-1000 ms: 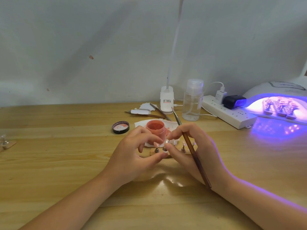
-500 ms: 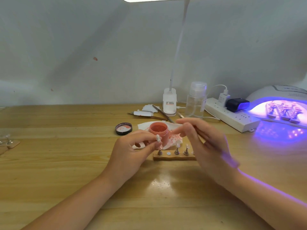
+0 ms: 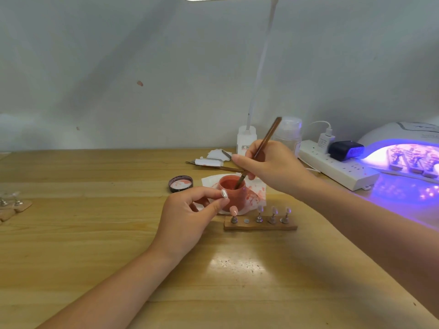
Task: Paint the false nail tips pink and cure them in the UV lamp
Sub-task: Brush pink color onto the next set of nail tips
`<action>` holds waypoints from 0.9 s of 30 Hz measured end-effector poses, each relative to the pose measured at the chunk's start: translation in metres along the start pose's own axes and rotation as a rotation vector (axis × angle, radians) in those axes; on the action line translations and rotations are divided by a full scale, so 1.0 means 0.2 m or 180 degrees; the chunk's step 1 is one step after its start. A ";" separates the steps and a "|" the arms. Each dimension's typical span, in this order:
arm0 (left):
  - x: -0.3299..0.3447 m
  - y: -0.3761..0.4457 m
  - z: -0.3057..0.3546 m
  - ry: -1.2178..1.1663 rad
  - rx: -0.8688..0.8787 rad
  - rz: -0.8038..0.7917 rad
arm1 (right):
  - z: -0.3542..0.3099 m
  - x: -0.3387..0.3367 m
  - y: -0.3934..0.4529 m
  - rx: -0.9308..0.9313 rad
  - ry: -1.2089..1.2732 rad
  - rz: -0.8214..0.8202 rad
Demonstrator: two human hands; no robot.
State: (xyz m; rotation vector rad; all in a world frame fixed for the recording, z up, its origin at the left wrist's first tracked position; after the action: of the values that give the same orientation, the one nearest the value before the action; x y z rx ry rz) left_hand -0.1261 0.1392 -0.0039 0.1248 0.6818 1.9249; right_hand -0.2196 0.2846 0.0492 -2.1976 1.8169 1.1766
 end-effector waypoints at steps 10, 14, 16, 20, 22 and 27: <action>0.00 0.00 0.00 0.0044 -0.0022 0.0062 | -0.02 0.07 0.03 -0.0426 -0.0606 -0.0122; -0.01 0.00 0.01 0.0106 -0.0029 0.0034 | -0.02 0.01 0.05 -0.0357 -0.0178 0.0168; -0.01 0.00 0.01 0.0112 -0.0045 0.0034 | -0.01 -0.02 0.06 -0.0188 0.0078 0.0394; 0.00 0.00 0.01 0.0053 -0.0084 0.0034 | 0.04 -0.06 0.06 0.0136 0.0405 0.0499; 0.00 0.00 0.01 0.0023 -0.0094 0.0006 | 0.07 -0.07 0.05 0.0211 0.0410 0.0500; 0.00 0.00 0.01 0.0062 -0.0097 -0.0002 | 0.10 -0.12 0.05 0.0316 0.0425 0.0636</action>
State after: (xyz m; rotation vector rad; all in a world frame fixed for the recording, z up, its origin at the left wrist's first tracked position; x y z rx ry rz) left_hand -0.1246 0.1398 -0.0015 0.0869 0.6649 1.9374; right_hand -0.2390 0.3112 0.0532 -2.1282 2.1410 0.9645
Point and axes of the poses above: each hand's wrist, its own y-axis towards the middle knuckle, its own x-axis out of the palm, z = x × y, the point moved 2 cm from there along y, towards the middle knuckle, and after that the axes turned 6 degrees about z, right-handed, at the moved point
